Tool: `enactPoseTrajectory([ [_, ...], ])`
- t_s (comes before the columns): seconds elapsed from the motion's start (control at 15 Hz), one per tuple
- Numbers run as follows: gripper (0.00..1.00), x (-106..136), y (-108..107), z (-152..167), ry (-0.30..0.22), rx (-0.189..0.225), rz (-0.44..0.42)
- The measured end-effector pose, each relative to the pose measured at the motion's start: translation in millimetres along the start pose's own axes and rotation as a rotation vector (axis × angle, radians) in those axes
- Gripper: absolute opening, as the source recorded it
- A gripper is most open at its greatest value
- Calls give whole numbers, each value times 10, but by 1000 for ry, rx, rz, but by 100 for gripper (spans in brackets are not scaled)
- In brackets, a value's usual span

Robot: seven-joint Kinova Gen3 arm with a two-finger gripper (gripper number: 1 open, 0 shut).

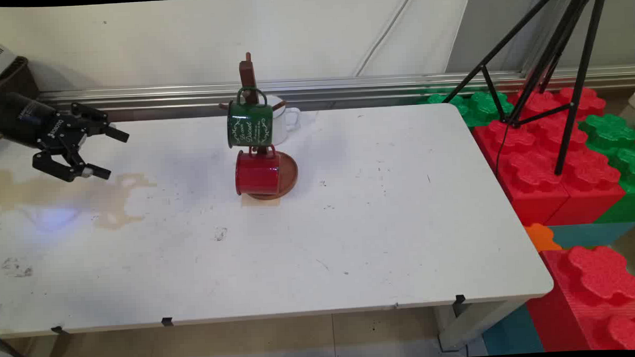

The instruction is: Pick up the red mug from the rack

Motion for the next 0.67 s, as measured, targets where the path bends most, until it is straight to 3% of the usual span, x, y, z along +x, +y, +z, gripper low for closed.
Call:
enactPoseTrajectory([
  [0.67,100,-6,14,65,-23,-18,21],
])
